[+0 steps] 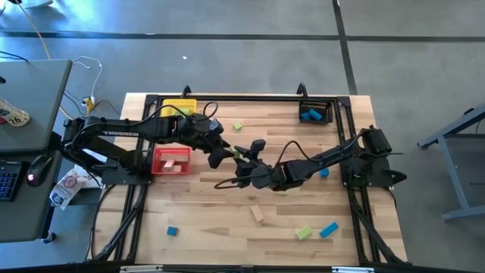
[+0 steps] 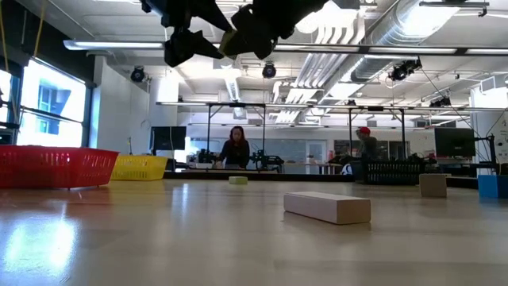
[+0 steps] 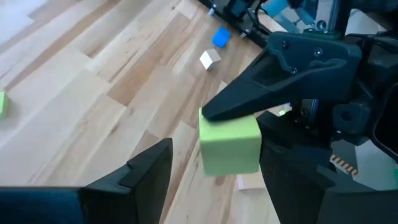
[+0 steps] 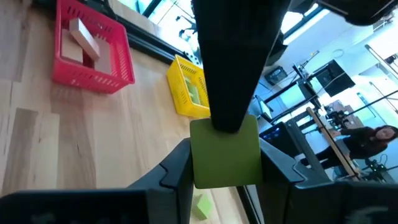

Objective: Sort & place blocks by color
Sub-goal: Put the green block into the yellow bin

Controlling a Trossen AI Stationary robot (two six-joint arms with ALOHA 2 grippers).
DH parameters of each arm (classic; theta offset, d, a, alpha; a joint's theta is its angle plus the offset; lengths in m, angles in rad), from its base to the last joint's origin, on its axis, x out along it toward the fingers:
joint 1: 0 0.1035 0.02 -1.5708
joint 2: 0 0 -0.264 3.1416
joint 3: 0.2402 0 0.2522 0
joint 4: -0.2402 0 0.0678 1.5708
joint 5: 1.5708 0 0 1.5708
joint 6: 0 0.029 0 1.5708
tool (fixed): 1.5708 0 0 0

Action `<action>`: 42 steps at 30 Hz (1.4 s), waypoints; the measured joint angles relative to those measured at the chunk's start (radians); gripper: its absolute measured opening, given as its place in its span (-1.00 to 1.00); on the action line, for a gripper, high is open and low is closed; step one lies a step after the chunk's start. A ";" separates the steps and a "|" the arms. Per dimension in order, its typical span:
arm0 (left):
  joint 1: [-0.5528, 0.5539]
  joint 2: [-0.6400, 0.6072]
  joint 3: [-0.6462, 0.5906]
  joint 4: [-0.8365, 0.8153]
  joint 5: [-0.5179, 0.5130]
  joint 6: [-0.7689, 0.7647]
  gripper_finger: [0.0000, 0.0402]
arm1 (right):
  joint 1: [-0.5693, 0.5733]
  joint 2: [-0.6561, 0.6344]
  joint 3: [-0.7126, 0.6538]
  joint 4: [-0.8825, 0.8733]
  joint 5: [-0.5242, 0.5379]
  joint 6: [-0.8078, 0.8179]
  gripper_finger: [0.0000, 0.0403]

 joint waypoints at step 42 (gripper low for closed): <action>0.071 0.011 0.000 -0.223 -0.257 0.347 -0.48 | -0.005 0.000 0.000 -0.100 -0.061 0.200 0.04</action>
